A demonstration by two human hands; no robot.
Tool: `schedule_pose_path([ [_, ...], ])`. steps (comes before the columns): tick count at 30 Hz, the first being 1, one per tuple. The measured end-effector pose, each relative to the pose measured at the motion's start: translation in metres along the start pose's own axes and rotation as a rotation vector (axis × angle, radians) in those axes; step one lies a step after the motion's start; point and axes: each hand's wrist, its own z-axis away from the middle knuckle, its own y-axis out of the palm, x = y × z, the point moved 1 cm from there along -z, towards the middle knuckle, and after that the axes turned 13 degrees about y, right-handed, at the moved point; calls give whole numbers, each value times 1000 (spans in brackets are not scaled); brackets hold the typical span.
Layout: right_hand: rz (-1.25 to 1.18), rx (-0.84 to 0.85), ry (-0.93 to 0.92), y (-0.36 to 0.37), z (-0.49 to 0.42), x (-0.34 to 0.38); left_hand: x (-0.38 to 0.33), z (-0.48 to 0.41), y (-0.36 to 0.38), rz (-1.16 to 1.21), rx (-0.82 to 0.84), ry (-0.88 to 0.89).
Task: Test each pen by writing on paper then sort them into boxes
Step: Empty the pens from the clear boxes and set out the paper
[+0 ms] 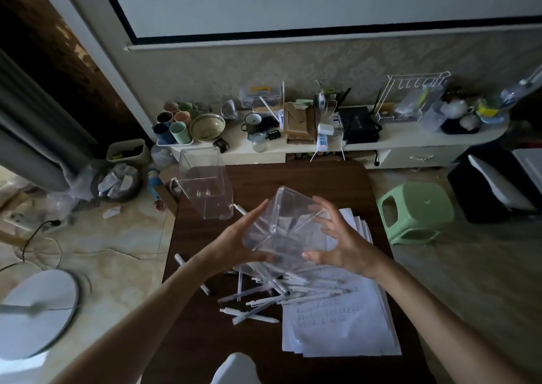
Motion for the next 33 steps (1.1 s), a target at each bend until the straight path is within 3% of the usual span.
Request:
schedule_pose_path([
  [5,-169,-12,13,5,-10,10,8,4,1,304,-110,-76],
  [9,-346,-61,51,2,-23,13,3,3,-7,550,-289,-72],
  [14,-363,88,151,20,-42,3,11,-10,0,678,-352,-84],
  [17,-430,26,103,21,-50,0,10,-23,-6,588,-396,-60],
  [21,-528,-277,61,14,-67,-10,19,-56,-14,243,-447,-6],
  [24,-532,-425,15,-1,-83,-12,31,-84,-4,105,-385,28],
  [29,-406,-495,-53,-44,-114,-17,38,-134,15,311,-240,-34],
  [33,-267,-538,-23,-68,-139,-34,47,-171,29,300,-326,-142],
])
